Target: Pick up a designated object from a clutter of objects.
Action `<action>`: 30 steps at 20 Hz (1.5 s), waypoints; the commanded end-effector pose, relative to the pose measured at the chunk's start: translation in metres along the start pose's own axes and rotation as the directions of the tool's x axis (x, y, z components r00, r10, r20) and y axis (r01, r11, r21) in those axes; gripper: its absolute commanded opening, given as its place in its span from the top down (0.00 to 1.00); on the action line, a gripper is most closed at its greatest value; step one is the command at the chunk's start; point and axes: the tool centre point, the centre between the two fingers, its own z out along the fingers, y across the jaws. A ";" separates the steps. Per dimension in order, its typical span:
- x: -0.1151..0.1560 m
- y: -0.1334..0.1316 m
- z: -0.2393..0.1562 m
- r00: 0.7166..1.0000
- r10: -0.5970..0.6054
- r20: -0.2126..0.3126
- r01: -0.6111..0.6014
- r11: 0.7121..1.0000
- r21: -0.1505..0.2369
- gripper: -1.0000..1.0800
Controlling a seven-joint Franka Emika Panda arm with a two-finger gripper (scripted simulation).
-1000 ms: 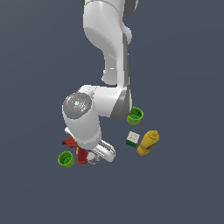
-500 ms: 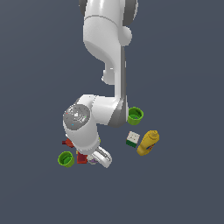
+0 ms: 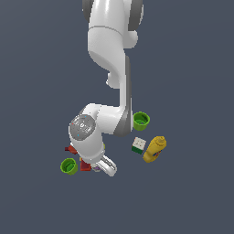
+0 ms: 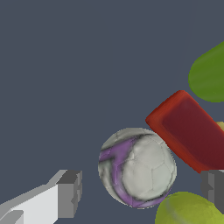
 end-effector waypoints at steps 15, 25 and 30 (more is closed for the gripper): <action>0.001 0.000 0.027 1.000 0.002 0.001 -0.002 1.000 -0.001 1.00; 0.003 -0.002 0.006 1.000 -0.002 -0.010 0.002 1.000 0.009 1.00; 0.004 0.008 -0.017 1.000 -0.001 -0.009 0.001 1.000 0.009 1.00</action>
